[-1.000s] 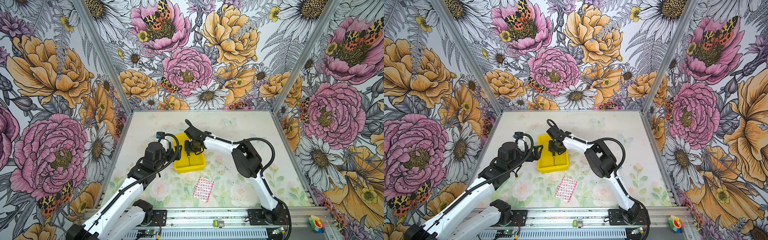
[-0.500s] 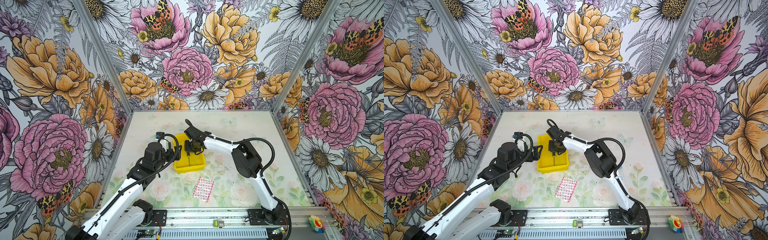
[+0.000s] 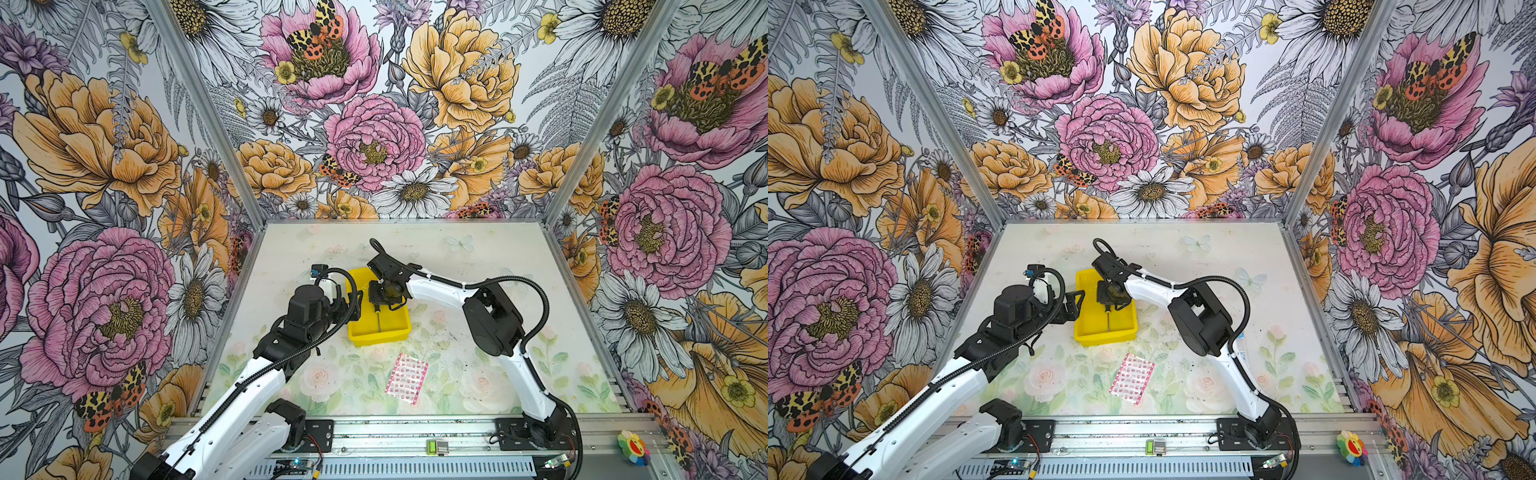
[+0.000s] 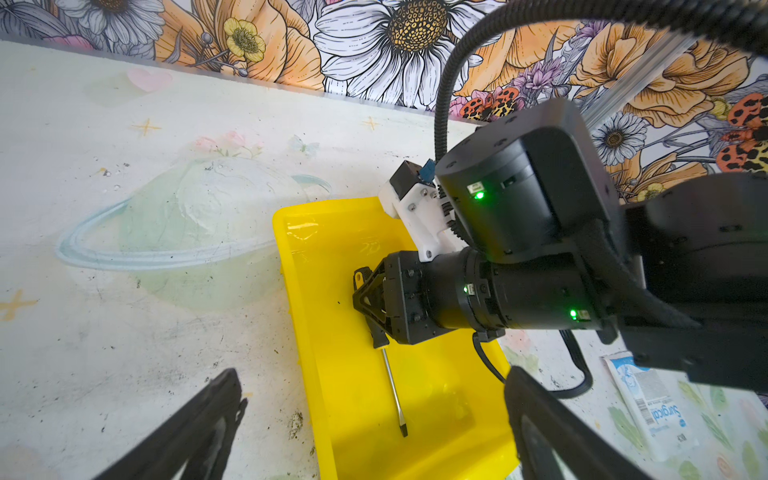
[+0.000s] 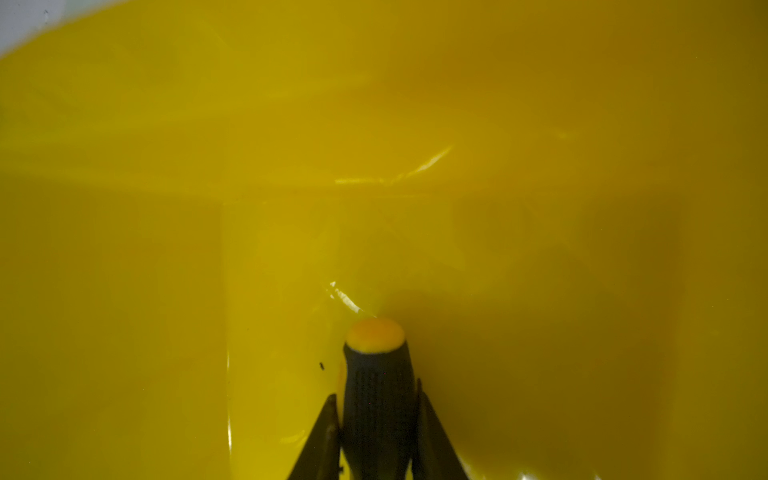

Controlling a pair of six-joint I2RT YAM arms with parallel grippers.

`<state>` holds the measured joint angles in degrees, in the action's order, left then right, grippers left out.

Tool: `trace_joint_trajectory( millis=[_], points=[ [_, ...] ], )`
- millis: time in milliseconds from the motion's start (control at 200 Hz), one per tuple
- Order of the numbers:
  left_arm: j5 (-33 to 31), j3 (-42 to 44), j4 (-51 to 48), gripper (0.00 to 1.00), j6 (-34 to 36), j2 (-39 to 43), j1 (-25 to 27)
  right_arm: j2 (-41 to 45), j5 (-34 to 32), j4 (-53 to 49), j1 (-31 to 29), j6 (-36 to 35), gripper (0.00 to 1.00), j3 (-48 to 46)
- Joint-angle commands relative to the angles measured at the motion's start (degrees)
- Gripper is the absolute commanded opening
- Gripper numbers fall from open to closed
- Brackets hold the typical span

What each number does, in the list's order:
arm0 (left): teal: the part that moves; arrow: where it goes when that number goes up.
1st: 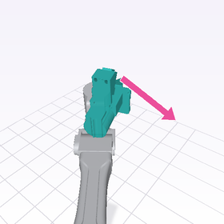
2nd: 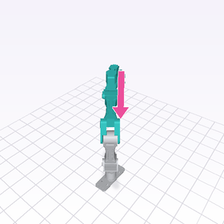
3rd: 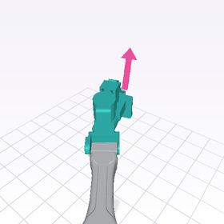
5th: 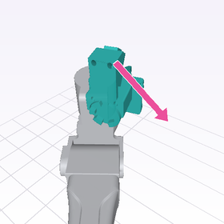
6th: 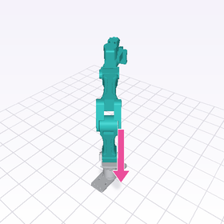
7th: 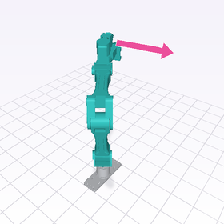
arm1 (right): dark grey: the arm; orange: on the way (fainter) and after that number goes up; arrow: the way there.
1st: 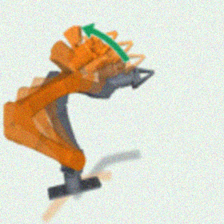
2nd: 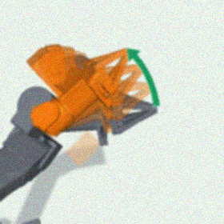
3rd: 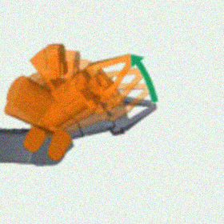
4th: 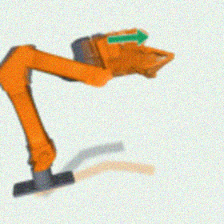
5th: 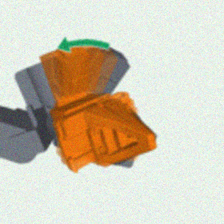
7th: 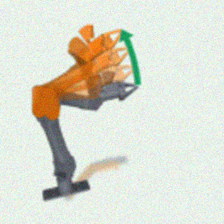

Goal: Put the screwdriver in the bin
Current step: 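Lower the screwdriver into the bin and open the right gripper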

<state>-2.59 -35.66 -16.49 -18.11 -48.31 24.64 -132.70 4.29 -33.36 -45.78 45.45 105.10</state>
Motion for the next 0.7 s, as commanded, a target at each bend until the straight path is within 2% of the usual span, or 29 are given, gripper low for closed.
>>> trace_joint_trajectory(
  millis=[0, 550, 696],
  points=[
    [-1.21, 0.94, 0.63, 0.99, -0.30, 1.12, 0.53, -1.03, -1.53, -0.65, -1.01, 0.28, 0.18, 0.25],
    [-1.45, 1.03, 0.19, 0.99, -0.21, 2.12, 0.48, 0.83, -3.08, -0.98, -1.44, -0.18, 0.26, 0.00],
    [0.49, 0.94, -0.46, 0.99, -0.77, 2.94, -1.44, 1.46, -3.53, -0.91, -1.53, 0.14, 0.30, -0.07]
  ],
)
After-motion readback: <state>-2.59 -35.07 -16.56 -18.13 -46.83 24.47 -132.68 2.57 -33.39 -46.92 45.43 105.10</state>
